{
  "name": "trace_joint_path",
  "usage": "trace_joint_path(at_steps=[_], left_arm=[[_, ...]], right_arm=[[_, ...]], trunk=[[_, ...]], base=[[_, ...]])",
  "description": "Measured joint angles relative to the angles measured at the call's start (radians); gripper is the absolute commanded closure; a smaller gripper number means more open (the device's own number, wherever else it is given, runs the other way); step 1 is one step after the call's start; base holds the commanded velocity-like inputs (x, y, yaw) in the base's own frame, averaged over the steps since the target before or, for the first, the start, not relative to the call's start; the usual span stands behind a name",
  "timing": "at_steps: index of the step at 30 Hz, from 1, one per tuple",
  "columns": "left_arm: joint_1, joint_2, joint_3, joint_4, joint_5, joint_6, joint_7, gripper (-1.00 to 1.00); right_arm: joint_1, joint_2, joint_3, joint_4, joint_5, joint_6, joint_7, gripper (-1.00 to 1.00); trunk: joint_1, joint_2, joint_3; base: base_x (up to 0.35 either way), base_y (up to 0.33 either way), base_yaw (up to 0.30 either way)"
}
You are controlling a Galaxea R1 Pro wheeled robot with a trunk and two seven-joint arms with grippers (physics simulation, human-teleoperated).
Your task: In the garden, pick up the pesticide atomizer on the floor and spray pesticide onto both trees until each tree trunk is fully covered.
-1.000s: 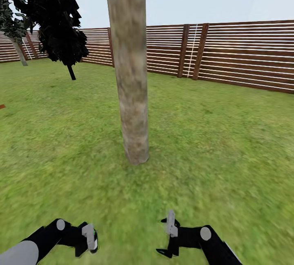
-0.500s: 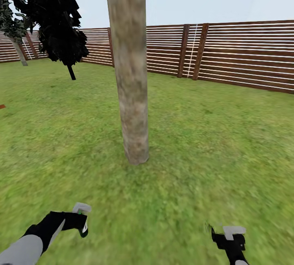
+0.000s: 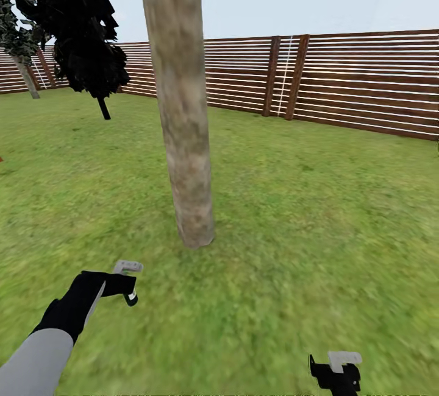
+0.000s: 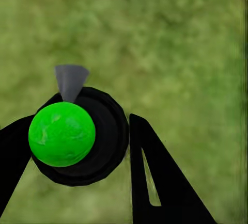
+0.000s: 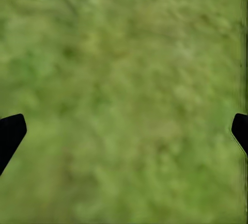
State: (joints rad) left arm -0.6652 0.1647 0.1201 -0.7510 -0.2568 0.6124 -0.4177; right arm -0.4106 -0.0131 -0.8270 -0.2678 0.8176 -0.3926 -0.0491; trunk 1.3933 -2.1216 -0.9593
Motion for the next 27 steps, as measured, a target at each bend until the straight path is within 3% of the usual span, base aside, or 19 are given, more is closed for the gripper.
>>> trace_joint_path(at_steps=[6,14,19,27], left_arm=[[-0.001,-0.009,-0.002,-0.008,0.004,0.007,-0.001,1.00],[-0.002,-0.044,-0.003,-0.028,0.001,0.009,0.001,1.00],[-0.002,-0.046,-0.004,-0.030,-0.002,0.013,0.001,1.00],[-0.003,-0.046,-0.005,-0.038,-0.001,0.024,0.001,1.00]], right_arm=[[-0.001,0.001,0.001,0.000,0.004,0.000,0.001,-1.00],[-0.001,0.001,0.001,0.000,0.005,0.001,0.002,-1.00],[-0.001,0.001,0.003,0.001,0.006,0.001,0.002,-1.00],[-0.001,0.001,0.003,0.004,0.007,0.001,0.004,-1.00]], trunk=[[0.000,0.000,0.000],[-0.001,0.000,0.000],[-0.001,0.000,0.000],[0.000,0.000,0.000]], base=[[-0.070,-0.263,0.000],[0.237,-0.192,0.000],[0.221,-0.201,0.000],[0.019,-0.270,0.000]])
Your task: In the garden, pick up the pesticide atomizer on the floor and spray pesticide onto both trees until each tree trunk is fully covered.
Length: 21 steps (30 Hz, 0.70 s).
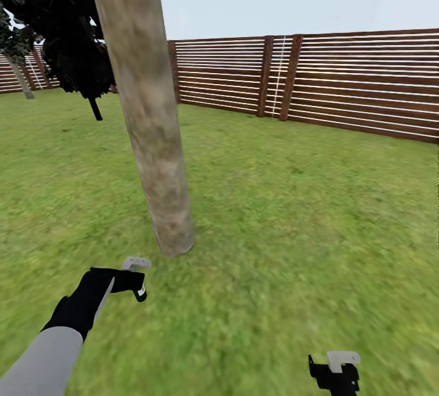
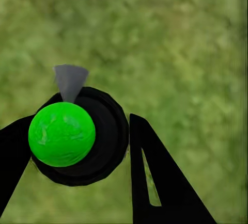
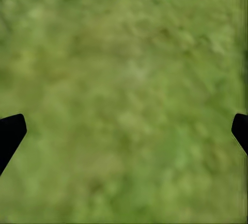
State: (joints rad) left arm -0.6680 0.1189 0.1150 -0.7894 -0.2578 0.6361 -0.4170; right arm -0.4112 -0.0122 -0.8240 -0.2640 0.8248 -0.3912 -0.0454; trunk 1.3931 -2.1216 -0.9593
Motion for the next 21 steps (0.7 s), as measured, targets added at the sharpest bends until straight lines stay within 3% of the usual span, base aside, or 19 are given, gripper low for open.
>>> trace_joint_path(at_steps=[4,9,15,16,17,18,21], left_arm=[[0.002,0.000,-0.001,-0.063,0.002,0.000,-0.001,1.00],[-0.008,0.000,-0.004,-0.079,0.001,0.000,-0.001,1.00],[-0.003,0.010,-0.002,-0.100,-0.002,0.003,-0.003,1.00],[-0.018,0.012,-0.001,-0.101,-0.002,0.014,-0.003,1.00],[-0.071,0.013,0.001,-0.099,-0.009,0.090,-0.003,1.00],[-0.095,0.011,0.001,-0.101,0.005,0.107,-0.003,1.00],[-0.108,0.012,0.001,-0.101,0.000,0.116,-0.003,1.00]], right_arm=[[0.001,-0.001,0.000,0.017,0.001,0.000,0.001,-1.00],[0.000,-0.001,0.000,0.019,0.001,0.000,0.001,-1.00],[0.000,0.000,0.002,0.022,0.001,0.000,0.001,-1.00],[0.000,0.001,0.002,0.022,0.001,0.000,0.001,-1.00],[0.000,0.001,0.002,0.023,0.000,0.000,0.001,-1.00],[0.000,0.001,0.002,0.023,0.000,0.000,0.001,-1.00],[0.000,0.001,0.002,0.023,0.000,0.000,0.001,-1.00]], trunk=[[0.000,0.000,0.000],[0.000,0.000,0.000],[0.000,0.000,0.000],[0.000,0.000,0.000],[0.000,0.000,0.000],[0.000,0.000,0.000],[0.000,0.000,0.000]], base=[[-0.030,-0.274,0.000],[-0.043,-0.264,0.000],[0.035,-0.062,0.000],[0.000,0.000,0.000],[0.000,0.000,0.000],[0.000,0.000,0.000],[0.000,0.000,0.000]])
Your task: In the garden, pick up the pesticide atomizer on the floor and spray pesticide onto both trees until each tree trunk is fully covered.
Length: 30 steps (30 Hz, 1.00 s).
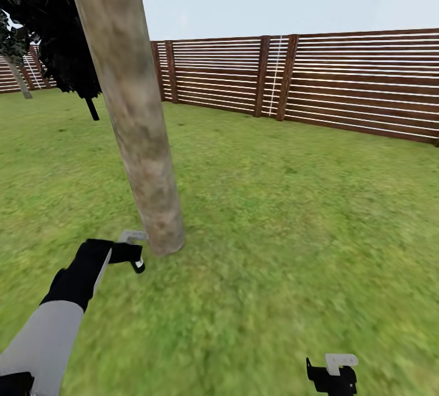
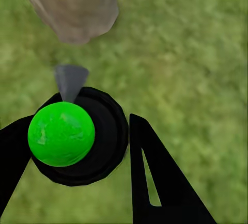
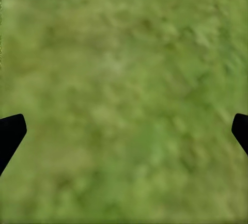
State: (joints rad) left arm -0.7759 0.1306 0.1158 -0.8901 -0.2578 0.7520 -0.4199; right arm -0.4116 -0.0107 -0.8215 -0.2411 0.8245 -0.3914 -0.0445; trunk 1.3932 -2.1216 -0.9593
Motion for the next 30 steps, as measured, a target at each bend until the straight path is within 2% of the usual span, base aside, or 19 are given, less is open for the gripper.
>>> trace_joint_path(at_steps=[6,10,13,16,18,19,20,21,23,30], left_arm=[[-0.014,-0.008,-0.002,0.002,0.001,0.002,-0.001,1.00],[-0.014,0.013,0.000,0.001,-0.002,0.002,-0.002,1.00],[-0.011,0.001,-0.007,0.000,0.004,0.004,-0.002,1.00],[-0.013,-0.028,-0.009,0.001,0.004,0.004,-0.002,1.00],[-0.011,-0.018,-0.004,0.016,-0.005,0.002,-0.002,1.00],[-0.008,-0.008,-0.003,0.025,-0.009,-0.001,-0.002,1.00],[-0.006,0.015,-0.005,0.042,-0.014,-0.009,-0.004,1.00],[-0.004,0.023,-0.006,0.069,-0.007,-0.012,-0.005,1.00],[-0.003,0.018,-0.008,0.096,0.001,-0.014,-0.005,1.00],[-0.006,-0.007,-0.005,0.104,-0.001,-0.013,0.006,1.00]], right_arm=[[0.000,0.000,-0.001,0.000,0.000,0.000,0.000,-1.00],[0.000,0.000,-0.001,0.000,0.001,0.000,-0.001,-1.00],[0.001,0.000,-0.001,0.000,0.000,0.000,-0.001,-1.00],[0.000,-0.001,-0.001,0.000,0.000,0.000,-0.001,-1.00],[0.000,-0.001,-0.001,0.000,0.000,0.000,0.000,-1.00],[0.001,-0.002,-0.001,0.000,0.000,0.000,0.000,-1.00],[0.001,-0.002,-0.001,0.000,0.001,0.000,0.000,-1.00],[0.001,-0.003,-0.001,0.000,0.000,0.000,0.000,-1.00],[0.001,-0.003,-0.002,0.000,0.000,0.000,0.000,-1.00],[0.001,-0.003,-0.003,0.000,0.000,0.000,-0.001,-1.00]], trunk=[[0.000,0.000,0.000],[0.000,0.000,0.000],[0.000,0.000,0.000],[0.000,0.000,0.000],[0.000,0.000,0.000],[0.000,0.000,0.000],[0.000,0.000,0.000],[0.000,0.000,0.000],[0.000,0.000,0.000],[-0.001,0.000,0.000]], base=[[0.000,0.000,0.069],[0.000,0.000,0.245],[0.000,0.000,0.076],[0.000,0.000,0.010],[0.000,0.000,0.001],[0.000,0.000,0.000],[0.000,0.000,0.000],[0.000,0.000,0.000],[0.096,0.000,0.000],[0.311,0.000,0.000]])
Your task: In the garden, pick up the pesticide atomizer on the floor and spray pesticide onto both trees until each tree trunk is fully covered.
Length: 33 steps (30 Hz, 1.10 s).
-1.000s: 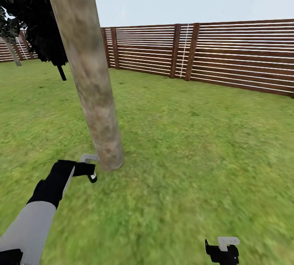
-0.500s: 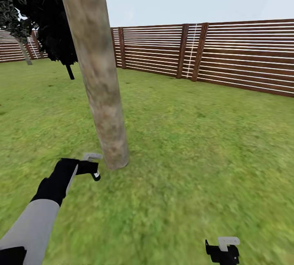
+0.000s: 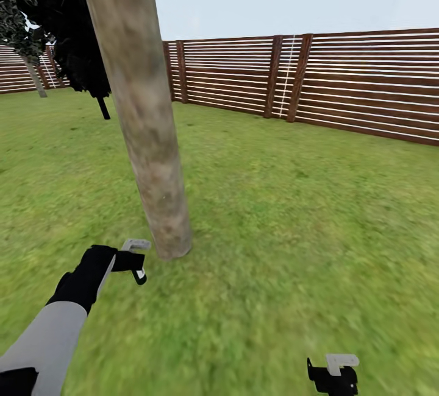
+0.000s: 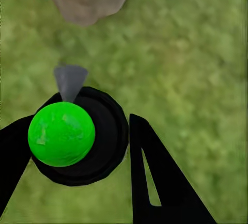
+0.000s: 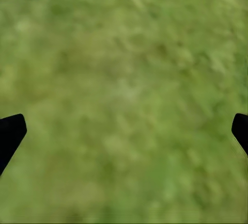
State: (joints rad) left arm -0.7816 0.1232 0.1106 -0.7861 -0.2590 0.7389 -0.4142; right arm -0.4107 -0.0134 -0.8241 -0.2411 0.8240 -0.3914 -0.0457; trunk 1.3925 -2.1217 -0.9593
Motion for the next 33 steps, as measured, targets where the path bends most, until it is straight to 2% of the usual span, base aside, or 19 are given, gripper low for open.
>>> trace_joint_path(at_steps=[4,7,8,10,13,15,16,18,19,20,21,22,24,26,27,28,30,31,33], left_arm=[[0.004,0.022,0.004,0.000,-0.008,-0.002,0.000,1.00],[0.029,0.005,-0.003,0.000,-0.001,-0.001,0.001,1.00],[0.032,-0.004,-0.003,0.000,-0.001,-0.001,0.001,1.00],[0.034,-0.001,0.002,0.005,-0.008,-0.003,0.000,1.00],[0.036,0.030,0.006,0.061,-0.011,-0.006,-0.002,1.00],[0.035,0.024,0.004,0.076,-0.001,-0.004,-0.001,1.00],[0.035,0.010,0.011,0.067,0.007,-0.005,0.000,1.00],[0.035,0.026,0.011,0.070,-0.010,-0.011,-0.001,1.00],[0.035,0.050,0.010,0.075,-0.017,-0.013,0.000,1.00],[0.036,0.072,0.010,0.077,-0.014,-0.014,-0.001,1.00],[0.036,0.079,0.007,0.077,-0.001,-0.011,-0.003,1.00],[0.036,0.061,0.004,0.074,0.012,-0.008,-0.004,1.00],[0.035,-0.003,-0.001,0.067,0.013,-0.006,-0.003,1.00],[0.035,-0.016,0.005,0.066,-0.006,-0.011,-0.002,1.00],[0.035,-0.001,0.008,0.066,-0.016,-0.013,-0.002,1.00],[0.035,0.033,0.009,0.066,-0.014,-0.011,-0.003,1.00],[0.035,0.073,0.009,0.066,-0.009,-0.008,-0.008,1.00],[0.035,0.079,0.007,0.068,-0.002,-0.007,-0.007,1.00],[0.035,0.061,0.012,0.065,0.004,-0.006,-0.003,1.00]], right_arm=[[-0.001,0.001,0.001,0.000,0.000,0.000,-0.003,-1.00],[0.000,0.002,0.001,0.004,0.000,0.001,-0.006,-1.00],[0.000,0.002,0.001,0.019,0.000,0.001,-0.006,-1.00],[0.000,0.002,0.000,0.075,0.000,0.001,-0.006,-1.00],[0.000,0.006,0.002,0.182,-0.001,0.001,-0.006,-1.00],[0.000,0.010,0.002,0.206,-0.001,0.000,-0.005,-1.00],[0.000,0.009,0.001,0.211,-0.001,0.000,-0.006,-1.00],[0.000,0.010,0.002,0.212,-0.001,0.001,-0.006,-1.00],[0.000,0.010,0.002,0.212,-0.001,0.001,-0.006,-1.00],[0.000,0.010,0.002,0.212,-0.001,0.002,-0.006,-1.00],[0.000,0.010,0.002,0.212,-0.001,0.002,-0.006,-1.00],[0.000,0.010,0.002,0.212,-0.002,0.001,-0.006,-1.00],[0.000,0.010,0.002,0.212,-0.002,0.002,-0.006,-1.00],[0.000,0.010,0.002,0.212,-0.001,0.002,-0.006,-1.00],[0.000,0.010,0.002,0.212,-0.001,0.002,-0.006,-1.00],[0.000,0.011,0.002,0.212,-0.001,0.002,-0.006,-1.00],[0.000,0.010,0.002,0.212,-0.001,0.002,-0.006,-1.00],[0.000,0.011,0.002,0.212,-0.001,0.002,-0.006,-1.00],[0.000,0.011,0.002,0.212,-0.002,0.002,-0.006,-1.00]], trunk=[[0.000,0.000,0.000],[0.000,0.000,0.000],[0.001,0.000,0.000],[0.001,0.000,0.000],[0.001,0.000,0.000],[0.001,0.000,0.000],[0.001,0.000,0.000],[0.001,0.000,0.000],[0.001,0.000,0.000],[0.001,0.000,0.000],[0.001,0.000,0.000],[0.001,0.000,0.000],[0.001,0.000,0.000],[0.001,0.000,0.000],[0.001,0.000,0.000],[0.001,0.000,0.000],[0.001,0.000,0.000],[0.001,0.000,0.000],[0.001,0.000,0.000]], base=[[0.336,0.000,0.000],[0.136,0.000,0.000],[0.031,0.000,0.000],[0.011,0.000,0.000],[0.001,0.000,0.000],[0.000,0.000,0.000],[0.000,0.000,0.000],[0.000,0.000,0.000],[0.000,0.000,0.000],[0.000,0.000,0.000],[0.000,0.000,0.000],[0.000,0.000,0.000],[0.000,0.000,0.000],[0.000,0.000,0.000],[0.000,0.000,0.000],[0.000,0.000,0.000],[0.000,0.000,0.000],[0.000,0.000,0.000],[0.000,0.000,0.000]])
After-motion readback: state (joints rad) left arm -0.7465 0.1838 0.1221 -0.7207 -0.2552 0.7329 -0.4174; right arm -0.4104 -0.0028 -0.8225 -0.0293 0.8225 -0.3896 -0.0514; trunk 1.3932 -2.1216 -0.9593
